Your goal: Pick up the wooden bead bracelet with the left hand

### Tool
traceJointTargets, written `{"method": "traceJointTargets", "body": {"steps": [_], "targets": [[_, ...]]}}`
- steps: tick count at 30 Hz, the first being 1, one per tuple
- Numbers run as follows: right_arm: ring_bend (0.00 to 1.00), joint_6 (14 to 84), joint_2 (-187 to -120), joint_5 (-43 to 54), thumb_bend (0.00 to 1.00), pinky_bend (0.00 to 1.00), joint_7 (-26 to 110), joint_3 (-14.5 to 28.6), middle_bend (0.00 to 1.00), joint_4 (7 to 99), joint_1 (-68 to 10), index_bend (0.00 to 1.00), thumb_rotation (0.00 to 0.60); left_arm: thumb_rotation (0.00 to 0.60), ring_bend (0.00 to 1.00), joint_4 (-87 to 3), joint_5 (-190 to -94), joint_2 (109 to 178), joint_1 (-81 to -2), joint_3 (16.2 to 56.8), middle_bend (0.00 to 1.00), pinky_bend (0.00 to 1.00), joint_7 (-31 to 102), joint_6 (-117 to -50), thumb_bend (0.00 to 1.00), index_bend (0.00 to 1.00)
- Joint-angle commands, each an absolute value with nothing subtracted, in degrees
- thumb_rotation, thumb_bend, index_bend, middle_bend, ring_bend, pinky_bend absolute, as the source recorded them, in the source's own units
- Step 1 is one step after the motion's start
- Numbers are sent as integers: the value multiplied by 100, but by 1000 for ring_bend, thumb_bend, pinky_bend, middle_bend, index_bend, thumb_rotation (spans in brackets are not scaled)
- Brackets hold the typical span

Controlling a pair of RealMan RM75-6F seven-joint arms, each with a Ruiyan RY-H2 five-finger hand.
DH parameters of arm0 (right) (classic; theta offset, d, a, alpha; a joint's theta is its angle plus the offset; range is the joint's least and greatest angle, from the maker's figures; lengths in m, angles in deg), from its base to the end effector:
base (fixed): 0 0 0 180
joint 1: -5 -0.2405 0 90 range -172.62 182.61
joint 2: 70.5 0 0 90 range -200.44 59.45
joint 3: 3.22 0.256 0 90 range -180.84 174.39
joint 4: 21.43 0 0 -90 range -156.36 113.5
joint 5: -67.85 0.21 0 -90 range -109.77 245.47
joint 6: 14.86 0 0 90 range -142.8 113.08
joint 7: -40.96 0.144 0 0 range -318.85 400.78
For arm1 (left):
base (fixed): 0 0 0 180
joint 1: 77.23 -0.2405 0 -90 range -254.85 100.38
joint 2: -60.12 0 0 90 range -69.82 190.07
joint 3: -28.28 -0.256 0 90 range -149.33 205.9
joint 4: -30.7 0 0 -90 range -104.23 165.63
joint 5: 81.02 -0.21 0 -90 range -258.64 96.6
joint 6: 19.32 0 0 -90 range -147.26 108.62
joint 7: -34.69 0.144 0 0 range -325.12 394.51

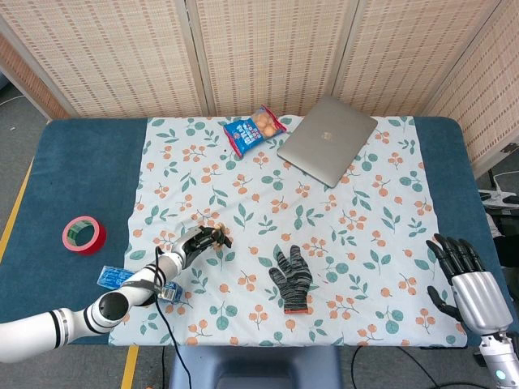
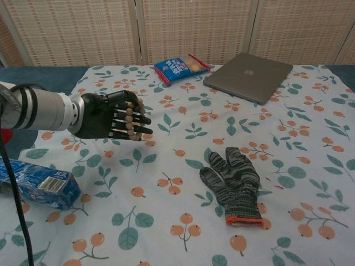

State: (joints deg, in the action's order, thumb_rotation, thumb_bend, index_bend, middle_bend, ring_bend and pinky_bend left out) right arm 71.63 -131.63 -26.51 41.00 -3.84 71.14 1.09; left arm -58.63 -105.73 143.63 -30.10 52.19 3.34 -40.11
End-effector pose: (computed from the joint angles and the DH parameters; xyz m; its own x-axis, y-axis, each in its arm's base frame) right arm -0.3017 -0.1619 0.1617 0.4493 -0.0413 0.8924 -0.8874 -0.1363 0.4404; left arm -0.1142 0.3567 -0.0288 -0.8035 0.4918 0.3356 0.5885 0.5711 0.5723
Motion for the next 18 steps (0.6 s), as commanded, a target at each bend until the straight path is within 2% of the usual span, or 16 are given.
{"method": "traceJointTargets", "body": {"steps": [1, 6, 9, 11, 12, 14, 16, 18], "targets": [[0, 7151, -13161, -2646, 298, 0, 4098, -385, 0, 7116, 105, 0, 599, 393, 272, -5852, -10624, 14384, -3042, 5241, 533, 64, 266, -3994, 809, 674], [0, 7148, -13156, -2630, 299, 0, 4105, -377, 0, 7119, 106, 0, 599, 359, 270, -5867, -10785, 14414, -3132, 5332, 526, 61, 128, -3919, 859, 648], [0, 7151, -13159, -2626, 298, 0, 4101, -374, 0, 7118, 107, 0, 599, 357, 251, -5927, -10934, 14427, -3200, 5376, 504, 51, 78, -3859, 938, 604], [0, 7147, -13160, -2633, 298, 0, 4098, -379, 0, 7120, 106, 0, 599, 368, 203, -5971, -11022, 14419, -3270, 5454, 458, 33, -15, -3691, 991, 552], [0, 7143, -13160, -2635, 298, 0, 4097, -381, 0, 7121, 106, 0, 599, 383, 186, -5984, -11067, 14420, -3301, 5498, 439, 29, -55, -3611, 998, 531], [0, 7150, -13157, -2639, 298, 0, 4102, -381, 0, 7123, 108, 0, 599, 500, 136, -5995, -11219, 14403, -3368, 5602, 385, 21, -113, -3329, 1000, 465], [0, 7151, -13156, -2635, 299, 0, 4103, -380, 0, 7126, 109, 0, 599, 588, 105, -5969, -11349, 14391, -3391, 5662, 348, 19, -116, -3125, 1000, 423], [0, 7151, -13153, -2631, 298, 0, 4108, -378, 0, 7126, 110, 0, 599, 600, 84, -5954, -11455, 14407, -3432, 5728, 325, 18, -143, -3013, 1000, 399]]}}
